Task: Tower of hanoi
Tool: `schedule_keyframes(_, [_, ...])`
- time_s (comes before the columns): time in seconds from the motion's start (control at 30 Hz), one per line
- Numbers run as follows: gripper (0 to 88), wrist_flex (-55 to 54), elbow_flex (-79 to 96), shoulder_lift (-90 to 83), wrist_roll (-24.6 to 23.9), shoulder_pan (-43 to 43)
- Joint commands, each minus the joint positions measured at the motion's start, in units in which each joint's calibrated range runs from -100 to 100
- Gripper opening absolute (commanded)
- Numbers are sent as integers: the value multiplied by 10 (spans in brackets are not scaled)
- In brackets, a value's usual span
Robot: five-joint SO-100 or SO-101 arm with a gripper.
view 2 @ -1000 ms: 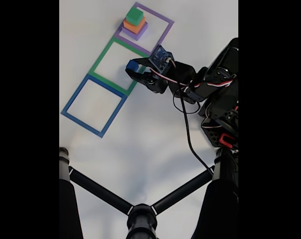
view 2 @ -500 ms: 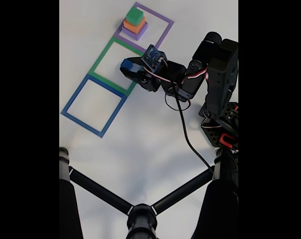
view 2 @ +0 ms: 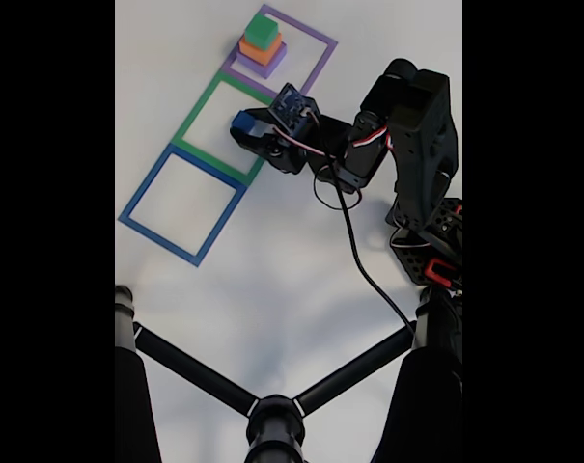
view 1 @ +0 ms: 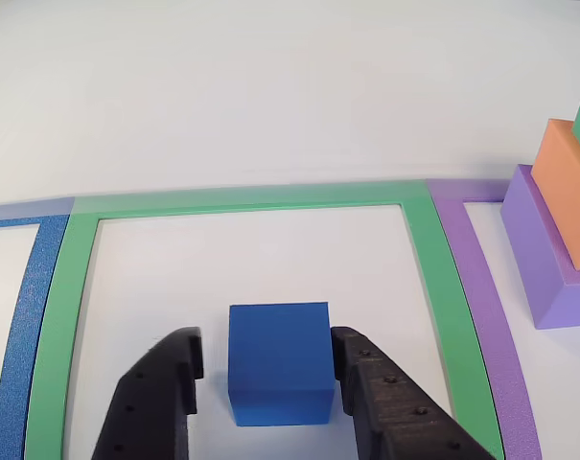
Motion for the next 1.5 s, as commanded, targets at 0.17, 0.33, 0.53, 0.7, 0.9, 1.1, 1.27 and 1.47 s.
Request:
schedule_keyframes(0.17, [221,-5,20,-68,0,2])
schedule_keyframes(0.33, [220,91,47,-201,0,8])
schedule_keyframes(0.53, [142,431,-10,-424,0,31])
schedule_keyframes(0.7, [38,712,-112,-536,0,56])
schedule_keyframes(0.9, [1,1042,-334,-546,0,99])
schedule_keyframes(1.1, [1,1260,-519,-528,0,136])
schedule_keyframes(1.27, [11,1364,-631,-526,0,151])
schedule_keyframes(1.47, [29,1434,-731,-521,0,173])
